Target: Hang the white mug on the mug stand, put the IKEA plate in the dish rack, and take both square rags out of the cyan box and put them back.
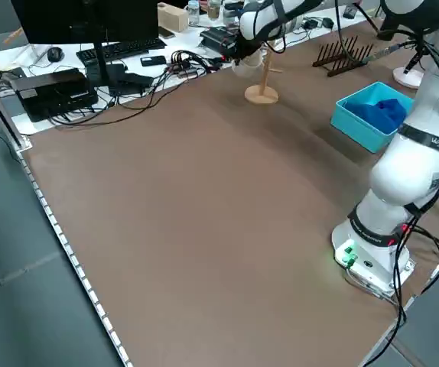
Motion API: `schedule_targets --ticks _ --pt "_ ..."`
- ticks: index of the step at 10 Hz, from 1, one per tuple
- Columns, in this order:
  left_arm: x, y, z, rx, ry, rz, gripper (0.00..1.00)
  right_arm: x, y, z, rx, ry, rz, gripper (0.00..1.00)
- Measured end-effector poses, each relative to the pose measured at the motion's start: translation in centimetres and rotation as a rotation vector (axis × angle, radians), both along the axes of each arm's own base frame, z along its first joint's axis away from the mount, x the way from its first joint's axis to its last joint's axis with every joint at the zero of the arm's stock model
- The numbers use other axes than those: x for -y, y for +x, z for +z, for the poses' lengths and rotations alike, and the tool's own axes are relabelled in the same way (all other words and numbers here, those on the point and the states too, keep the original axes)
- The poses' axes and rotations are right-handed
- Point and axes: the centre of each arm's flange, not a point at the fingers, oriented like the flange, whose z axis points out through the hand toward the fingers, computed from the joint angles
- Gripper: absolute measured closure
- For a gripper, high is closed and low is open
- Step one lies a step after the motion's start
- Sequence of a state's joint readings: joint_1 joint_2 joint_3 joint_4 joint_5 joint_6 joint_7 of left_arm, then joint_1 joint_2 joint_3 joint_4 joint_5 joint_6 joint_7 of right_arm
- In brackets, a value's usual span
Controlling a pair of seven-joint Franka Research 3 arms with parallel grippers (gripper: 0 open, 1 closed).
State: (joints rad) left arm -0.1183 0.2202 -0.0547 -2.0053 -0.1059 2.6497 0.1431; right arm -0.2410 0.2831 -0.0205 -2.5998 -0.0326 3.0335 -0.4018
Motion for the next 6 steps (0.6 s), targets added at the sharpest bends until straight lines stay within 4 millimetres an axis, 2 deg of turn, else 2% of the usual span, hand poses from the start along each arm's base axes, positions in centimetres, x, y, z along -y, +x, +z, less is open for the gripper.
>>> schedule_targets --ticks 2,4,6 --pt "1.7 -0.2 -0.1 0.005 -0.024 0.017 0.94 0.0 0.3 0.3 0.012 -0.003 0.002 0.86" --pt "2.3 -0.7 -0.8 0.031 -0.042 0.040 0.94 -0.2 1.2 1.2 0.004 0.000 0.013 0.90" --pt "2.4 -1.3 -1.8 0.058 -0.062 0.075 0.94 -0.1 3.6 4.4 -0.055 0.009 0.038 0.90"
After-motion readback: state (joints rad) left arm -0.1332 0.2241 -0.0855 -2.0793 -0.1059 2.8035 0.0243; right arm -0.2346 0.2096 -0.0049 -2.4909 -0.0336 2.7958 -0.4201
